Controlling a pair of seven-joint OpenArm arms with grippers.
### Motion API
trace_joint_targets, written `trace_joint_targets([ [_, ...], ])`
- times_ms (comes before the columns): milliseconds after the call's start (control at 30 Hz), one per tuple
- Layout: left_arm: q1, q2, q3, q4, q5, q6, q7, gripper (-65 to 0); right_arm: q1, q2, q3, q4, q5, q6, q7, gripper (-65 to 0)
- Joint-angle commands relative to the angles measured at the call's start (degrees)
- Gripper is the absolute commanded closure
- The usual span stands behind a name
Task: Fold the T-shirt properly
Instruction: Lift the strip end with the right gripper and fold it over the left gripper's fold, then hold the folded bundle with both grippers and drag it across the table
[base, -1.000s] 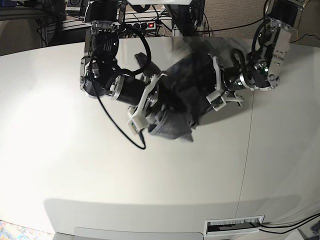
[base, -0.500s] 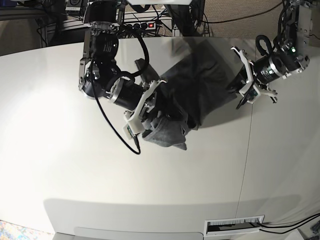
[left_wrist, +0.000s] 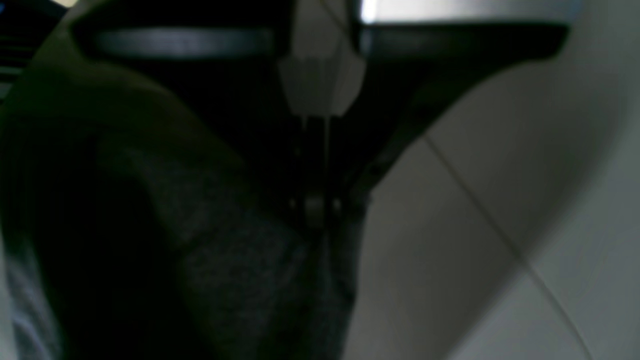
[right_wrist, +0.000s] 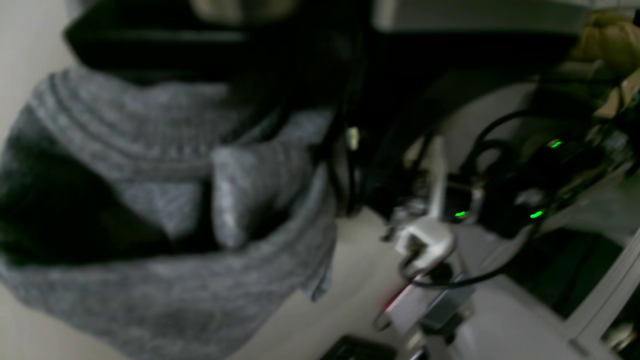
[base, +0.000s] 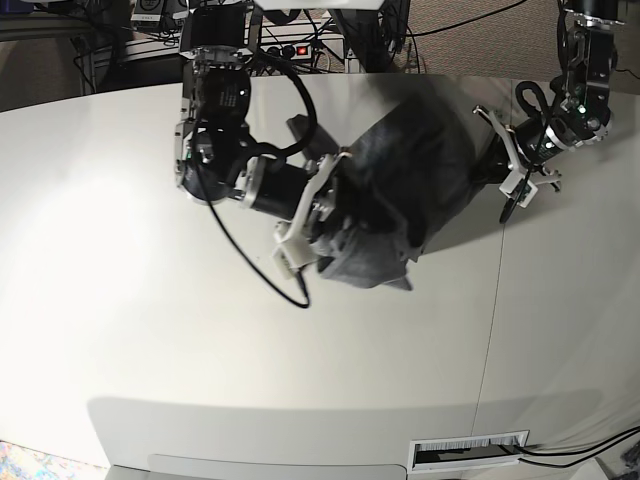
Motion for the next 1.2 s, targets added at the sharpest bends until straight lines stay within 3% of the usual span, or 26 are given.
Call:
trace_joint_targets([
  [0, -0.42, -0.48, -0.46, 0.68, -0.94, -0.35, -1.2, 0.0, 0.92, -0.46, -1.51, 1.03, 0.9, 0.52, 2.1, 0.0],
  [467, -0.37, -0.07, -0.46, 0.7, -0.92, -0.35, -0.9, 0.0, 0.9, -0.44, -17.77, 1.01, -17.49, 0.52, 7.87, 0.0],
  [600, -0.37, -0.07, -0.46, 0.72, -0.92, -0.33, -0.68, 0.0, 0.9, -0.44, -19.61, 1.01, -20.24, 0.52, 10.19, -17.5],
  [667, -0.37, -0.09, -0.46, 0.72, -0.92, -0.35, -0.33, 0.0, 0.94, -0.42, -19.71, 1.01, -19.82, 0.52, 10.45, -20.7],
  [933, -0.39, -0.31, -0.48, 0.79, -0.85, -0.35, 0.11, 0.0, 2.23, -0.44, -19.67, 1.07, -18.91, 0.52, 13.75, -20.7],
  [1067, -0.39, -2.25, -0.52, 2.32, -0.85, 0.13, 3.21, 0.0, 4.92, -0.42, -19.67, 1.07, -25.18, 0.52, 13.75, -20.7],
  [1167, -0.39, -4.02, -0.59, 5.22, -0.9, 2.32, 5.84, 0.0, 6.47, -0.42, -19.67, 1.05, -33.44, 0.52, 14.21, -20.3],
])
